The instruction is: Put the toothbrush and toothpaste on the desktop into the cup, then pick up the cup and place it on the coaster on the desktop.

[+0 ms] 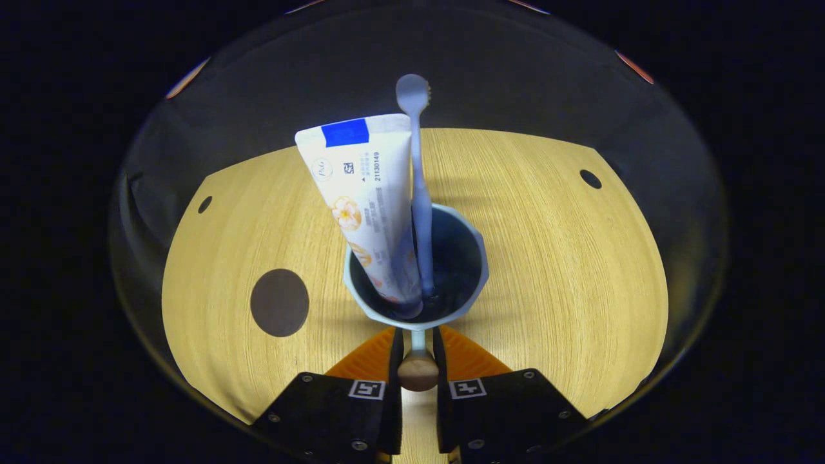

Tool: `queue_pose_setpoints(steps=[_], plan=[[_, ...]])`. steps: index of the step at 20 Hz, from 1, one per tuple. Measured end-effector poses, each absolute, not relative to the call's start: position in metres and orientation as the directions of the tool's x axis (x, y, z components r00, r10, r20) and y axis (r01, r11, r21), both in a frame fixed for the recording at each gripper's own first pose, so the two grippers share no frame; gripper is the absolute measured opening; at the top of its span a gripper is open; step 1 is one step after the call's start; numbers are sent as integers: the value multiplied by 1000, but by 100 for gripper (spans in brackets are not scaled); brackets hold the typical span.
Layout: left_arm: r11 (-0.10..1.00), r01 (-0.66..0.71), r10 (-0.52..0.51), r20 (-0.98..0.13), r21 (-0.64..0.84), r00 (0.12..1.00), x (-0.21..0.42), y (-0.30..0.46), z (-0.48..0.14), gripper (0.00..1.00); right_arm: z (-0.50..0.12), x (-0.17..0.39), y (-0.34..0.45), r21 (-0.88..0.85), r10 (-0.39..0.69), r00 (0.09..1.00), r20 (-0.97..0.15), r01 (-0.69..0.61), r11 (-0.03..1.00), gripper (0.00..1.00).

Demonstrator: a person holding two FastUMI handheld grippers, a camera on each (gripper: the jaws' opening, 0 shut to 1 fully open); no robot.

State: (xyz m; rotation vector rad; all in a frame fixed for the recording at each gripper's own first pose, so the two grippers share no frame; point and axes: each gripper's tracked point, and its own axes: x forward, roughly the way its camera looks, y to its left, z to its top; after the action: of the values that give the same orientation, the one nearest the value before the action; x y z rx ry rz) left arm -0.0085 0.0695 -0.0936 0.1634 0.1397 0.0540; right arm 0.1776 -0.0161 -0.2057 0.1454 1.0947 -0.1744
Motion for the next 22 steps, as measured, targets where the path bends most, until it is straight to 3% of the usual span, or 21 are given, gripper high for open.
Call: queue_pose_setpoints(steps=[8, 22], plan=[[985, -55, 77, -138, 161, 987, -9, 71, -96, 99, -198, 194, -20, 46, 0, 519, -855, 76, 996, 22], [986, -94, 117, -176, 137, 977, -9, 78, -112, 99, -204, 192, -12, 51, 100, 473, -875, -116, 992, 22]])
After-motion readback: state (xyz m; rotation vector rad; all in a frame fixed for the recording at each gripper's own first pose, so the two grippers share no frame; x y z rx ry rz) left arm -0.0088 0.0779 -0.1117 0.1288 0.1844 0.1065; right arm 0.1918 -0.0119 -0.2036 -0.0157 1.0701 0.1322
